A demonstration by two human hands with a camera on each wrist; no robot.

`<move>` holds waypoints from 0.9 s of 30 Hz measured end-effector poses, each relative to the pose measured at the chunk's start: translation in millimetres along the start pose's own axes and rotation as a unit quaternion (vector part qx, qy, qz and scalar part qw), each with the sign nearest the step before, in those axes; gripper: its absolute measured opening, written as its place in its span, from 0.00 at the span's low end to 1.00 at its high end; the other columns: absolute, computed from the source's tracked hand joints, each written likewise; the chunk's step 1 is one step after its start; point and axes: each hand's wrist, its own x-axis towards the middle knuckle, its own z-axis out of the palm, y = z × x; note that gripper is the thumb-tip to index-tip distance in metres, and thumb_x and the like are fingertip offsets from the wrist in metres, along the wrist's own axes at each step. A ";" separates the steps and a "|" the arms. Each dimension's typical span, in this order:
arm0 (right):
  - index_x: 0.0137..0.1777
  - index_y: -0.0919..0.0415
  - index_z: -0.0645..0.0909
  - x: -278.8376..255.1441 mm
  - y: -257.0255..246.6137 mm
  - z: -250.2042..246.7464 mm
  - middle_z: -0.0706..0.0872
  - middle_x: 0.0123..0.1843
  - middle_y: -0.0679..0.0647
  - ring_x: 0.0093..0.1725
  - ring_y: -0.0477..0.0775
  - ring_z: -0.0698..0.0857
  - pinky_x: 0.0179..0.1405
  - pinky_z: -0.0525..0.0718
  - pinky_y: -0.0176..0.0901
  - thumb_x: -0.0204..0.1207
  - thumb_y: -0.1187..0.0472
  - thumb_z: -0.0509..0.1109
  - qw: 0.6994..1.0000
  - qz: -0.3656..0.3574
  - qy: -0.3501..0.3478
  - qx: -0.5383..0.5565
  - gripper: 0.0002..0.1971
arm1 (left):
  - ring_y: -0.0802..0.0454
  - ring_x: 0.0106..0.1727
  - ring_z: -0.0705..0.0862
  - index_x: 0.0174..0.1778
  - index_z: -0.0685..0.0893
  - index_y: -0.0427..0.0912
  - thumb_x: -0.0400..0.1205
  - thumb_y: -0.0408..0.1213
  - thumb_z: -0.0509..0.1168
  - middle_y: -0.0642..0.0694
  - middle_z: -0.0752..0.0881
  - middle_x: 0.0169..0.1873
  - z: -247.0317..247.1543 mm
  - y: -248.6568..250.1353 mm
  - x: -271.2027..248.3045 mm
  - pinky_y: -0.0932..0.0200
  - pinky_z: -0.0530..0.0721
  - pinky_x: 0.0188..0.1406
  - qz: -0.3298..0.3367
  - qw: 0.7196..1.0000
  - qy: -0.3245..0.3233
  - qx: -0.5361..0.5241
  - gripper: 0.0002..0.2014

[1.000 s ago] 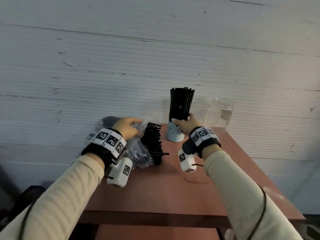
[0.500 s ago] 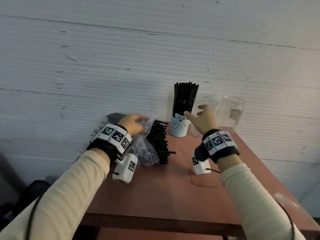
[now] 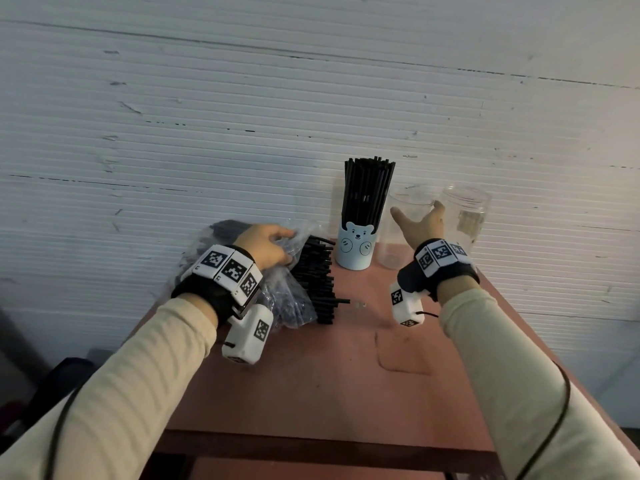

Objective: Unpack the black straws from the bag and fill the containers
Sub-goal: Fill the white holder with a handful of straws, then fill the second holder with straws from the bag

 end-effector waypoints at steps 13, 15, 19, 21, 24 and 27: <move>0.79 0.56 0.55 -40.7 3.0 -44.6 0.74 0.72 0.62 0.70 0.60 0.77 0.68 0.79 0.62 0.71 0.43 0.76 0.998 -0.036 -0.043 0.020 0.44 | 0.47 0.72 0.79 0.71 0.81 0.51 0.74 0.29 0.75 0.45 0.78 0.73 3.0 2.7 -4.0 0.52 0.80 0.66 -0.010 1.000 0.016 -0.002 0.29; 0.78 0.54 0.57 -53.8 2.7 -52.2 0.74 0.70 0.61 0.68 0.57 0.77 0.67 0.80 0.63 0.69 0.42 0.77 0.997 -0.038 -0.059 0.027 0.44 | 0.45 0.71 0.79 0.72 0.80 0.50 0.75 0.29 0.75 0.44 0.78 0.73 2.5 6.8 -8.7 0.53 0.79 0.66 -0.012 1.000 0.016 -0.003 0.29; 0.77 0.54 0.59 -77.5 0.8 -64.9 0.74 0.65 0.58 0.52 0.49 0.80 0.61 0.84 0.64 0.69 0.45 0.78 0.995 -0.032 -0.095 0.030 0.42 | 0.46 0.69 0.80 0.70 0.81 0.50 0.76 0.33 0.72 0.45 0.80 0.71 4.7 10.8 -22.5 0.59 0.76 0.62 -0.009 0.998 0.054 -0.018 0.24; 0.76 0.55 0.60 -86.6 -0.6 -68.6 0.75 0.64 0.60 0.52 0.51 0.80 0.58 0.86 0.63 0.71 0.46 0.77 0.994 -0.030 -0.102 0.030 0.40 | 0.46 0.67 0.81 0.69 0.80 0.48 0.77 0.35 0.72 0.45 0.81 0.69 6.5 14.1 -32.1 0.62 0.74 0.57 -0.009 0.996 0.084 -0.020 0.23; 0.75 0.56 0.60 -98.1 -3.4 -70.8 0.75 0.59 0.57 0.51 0.52 0.79 0.57 0.86 0.64 0.71 0.48 0.77 0.993 -0.031 -0.114 0.027 0.38 | 0.44 0.63 0.83 0.71 0.78 0.46 0.76 0.34 0.72 0.43 0.81 0.68 8.6 19.7 -45.7 0.61 0.77 0.55 0.002 0.994 0.105 0.002 0.26; 0.74 0.59 0.60 -103.5 -3.3 -70.2 0.73 0.50 0.52 0.45 0.49 0.77 0.58 0.85 0.66 0.73 0.50 0.77 0.992 -0.025 -0.119 0.023 0.37 | 0.40 0.55 0.85 0.70 0.76 0.50 0.73 0.36 0.72 0.38 0.83 0.63 8.2 19.7 -53.3 0.50 0.84 0.56 0.010 0.993 0.099 0.071 0.28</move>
